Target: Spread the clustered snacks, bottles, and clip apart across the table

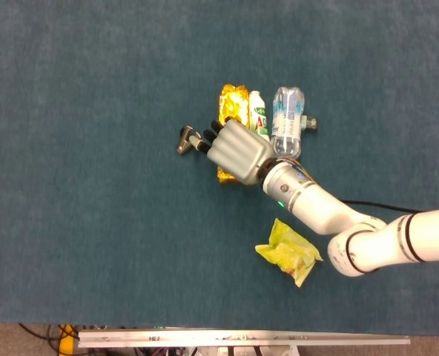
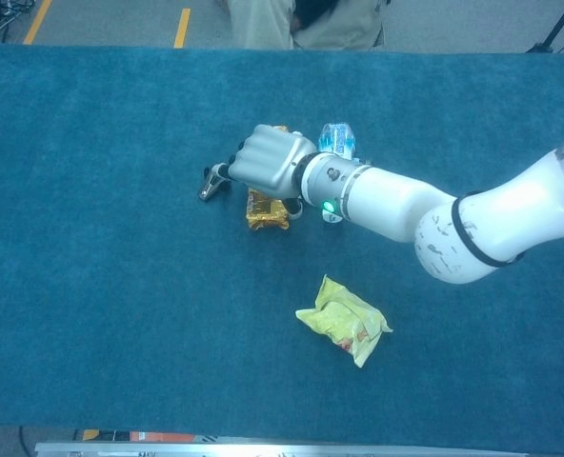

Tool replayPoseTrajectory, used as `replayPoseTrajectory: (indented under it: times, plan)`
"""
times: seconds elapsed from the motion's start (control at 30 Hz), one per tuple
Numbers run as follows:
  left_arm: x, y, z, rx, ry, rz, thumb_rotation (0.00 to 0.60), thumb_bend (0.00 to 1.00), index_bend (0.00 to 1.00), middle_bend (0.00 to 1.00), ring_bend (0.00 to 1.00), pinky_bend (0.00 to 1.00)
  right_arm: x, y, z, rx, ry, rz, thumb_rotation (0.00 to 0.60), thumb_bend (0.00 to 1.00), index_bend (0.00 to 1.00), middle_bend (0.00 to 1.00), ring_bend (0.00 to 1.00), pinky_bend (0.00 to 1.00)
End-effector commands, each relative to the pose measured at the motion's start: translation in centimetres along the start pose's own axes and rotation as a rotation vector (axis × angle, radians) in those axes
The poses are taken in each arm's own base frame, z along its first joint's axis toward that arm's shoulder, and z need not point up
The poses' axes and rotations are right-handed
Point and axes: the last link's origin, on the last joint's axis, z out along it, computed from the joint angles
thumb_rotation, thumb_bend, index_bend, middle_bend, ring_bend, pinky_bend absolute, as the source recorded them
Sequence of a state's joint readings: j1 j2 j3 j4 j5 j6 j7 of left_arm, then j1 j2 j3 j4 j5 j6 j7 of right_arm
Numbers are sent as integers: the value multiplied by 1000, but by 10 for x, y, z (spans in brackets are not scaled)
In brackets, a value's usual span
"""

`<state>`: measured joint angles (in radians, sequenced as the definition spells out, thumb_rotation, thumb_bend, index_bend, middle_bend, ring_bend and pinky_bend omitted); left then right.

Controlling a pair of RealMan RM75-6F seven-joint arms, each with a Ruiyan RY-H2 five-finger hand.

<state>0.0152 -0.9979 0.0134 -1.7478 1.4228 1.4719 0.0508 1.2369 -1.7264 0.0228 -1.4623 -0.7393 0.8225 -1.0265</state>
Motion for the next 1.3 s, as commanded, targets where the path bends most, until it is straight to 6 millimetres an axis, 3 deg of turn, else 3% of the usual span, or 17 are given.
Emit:
replayPoseTrajectory:
  times: [0.03, 0.27, 0.47, 0.7, 0.97, 1.3]
  plan:
    - [-1, 1, 0, -4, -4, -1, 600, 363, 0, 38, 35, 73, 0, -3, 1, 2, -1, -6, 600, 0, 118, 273, 214, 427]
    - [-1, 1, -2, -4, -7, -3, 600, 363, 0, 38, 35, 73, -6, -2, 4, -28, -5, -12, 600, 0, 498, 410, 326, 427]
    - [0, 1, -4, -6, -10, -9, 600, 363, 0, 38, 35, 73, -8, -2, 8, -58, 11, -11, 600, 0, 674, 509, 447, 429]
    - [1, 1, -6, -5, -8, -11, 600, 363, 0, 38, 35, 73, 4, 2, 4, -62, 76, 62, 600, 0, 704, 548, 501, 449]
    - [2, 2, -5, -8, -9, -6, 600, 363, 0, 38, 35, 73, 26, 2, -18, 6, 179, 167, 600, 0, 706, 558, 507, 457]
    - [1, 3, -5, -6, -18, -1, 600, 363, 0, 38, 35, 73, 35, -22, -56, 162, 214, 205, 600, 0, 706, 558, 507, 457]
